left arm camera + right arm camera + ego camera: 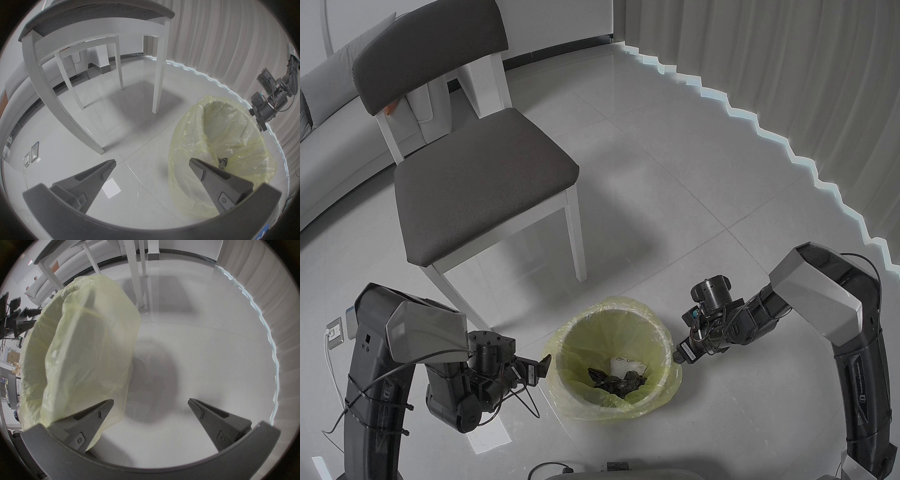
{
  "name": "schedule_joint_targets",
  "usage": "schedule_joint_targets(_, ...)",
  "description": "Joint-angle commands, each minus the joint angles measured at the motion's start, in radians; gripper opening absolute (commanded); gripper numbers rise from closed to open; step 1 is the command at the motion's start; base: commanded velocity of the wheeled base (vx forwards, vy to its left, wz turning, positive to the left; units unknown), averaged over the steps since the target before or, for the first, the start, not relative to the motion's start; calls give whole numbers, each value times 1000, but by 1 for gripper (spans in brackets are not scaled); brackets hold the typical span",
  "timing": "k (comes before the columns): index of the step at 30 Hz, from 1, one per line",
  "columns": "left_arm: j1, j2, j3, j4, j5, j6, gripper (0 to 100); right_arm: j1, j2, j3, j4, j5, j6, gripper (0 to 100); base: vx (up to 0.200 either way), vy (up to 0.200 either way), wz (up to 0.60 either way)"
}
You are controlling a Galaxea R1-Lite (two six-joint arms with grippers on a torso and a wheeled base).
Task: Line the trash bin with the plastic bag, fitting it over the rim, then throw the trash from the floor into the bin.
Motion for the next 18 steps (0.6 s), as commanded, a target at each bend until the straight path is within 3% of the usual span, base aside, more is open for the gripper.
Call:
schedule_joint_targets(1,14,6,-85,110,-3,17,100,-25,-109,86,-8,-7,-5,100,0,0,0)
schedule_joint_targets(9,12,18,-280,329,2,77,100,-38,-388,256,-10,-10,-8,100,0,0,0)
schedule_joint_targets(18,0,52,-369,421,6,78,100,-28,-600,405,-8,-2,-16,100,0,0,0)
